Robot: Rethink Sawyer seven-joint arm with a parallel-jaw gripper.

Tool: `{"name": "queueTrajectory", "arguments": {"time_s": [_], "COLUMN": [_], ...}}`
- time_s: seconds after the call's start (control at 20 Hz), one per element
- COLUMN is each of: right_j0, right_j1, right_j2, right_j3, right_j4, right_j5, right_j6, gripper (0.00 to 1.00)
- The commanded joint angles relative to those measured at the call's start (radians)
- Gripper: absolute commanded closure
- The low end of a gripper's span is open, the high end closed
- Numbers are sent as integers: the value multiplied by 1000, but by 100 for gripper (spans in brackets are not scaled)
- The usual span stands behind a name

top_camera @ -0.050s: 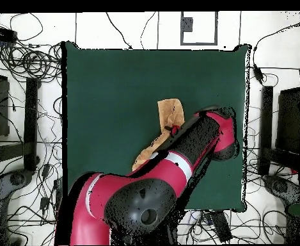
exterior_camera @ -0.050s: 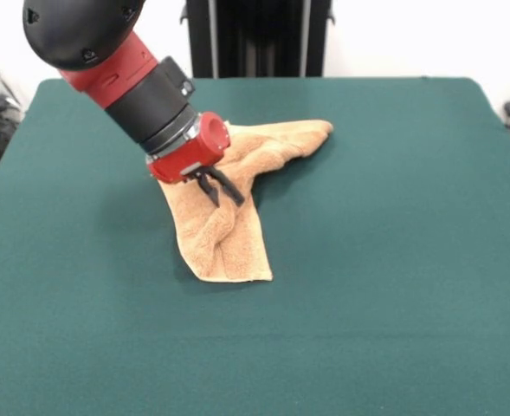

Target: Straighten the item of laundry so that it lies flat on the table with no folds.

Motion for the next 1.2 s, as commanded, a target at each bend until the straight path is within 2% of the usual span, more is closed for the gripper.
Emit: {"name": "queueTrajectory", "arguments": {"time_s": [0.05, 0.55, 0.75, 0.85, 1.0, 1.2], "right_j0": [23, 26, 36, 38, 41, 41], "right_j1": [293, 308, 324, 342, 366, 388], "right_j2": [164, 146, 138, 134, 129, 122], "right_j3": [38, 33, 13, -14, -47, -71], "right_j4": [-47, -33, -88, -139, -201, -236], "right_j5": [184, 145, 62, -29, -155, -260], "right_j6": [182, 208, 329, 420, 473, 489], "gripper": [0, 0, 0, 0, 0, 0]}}
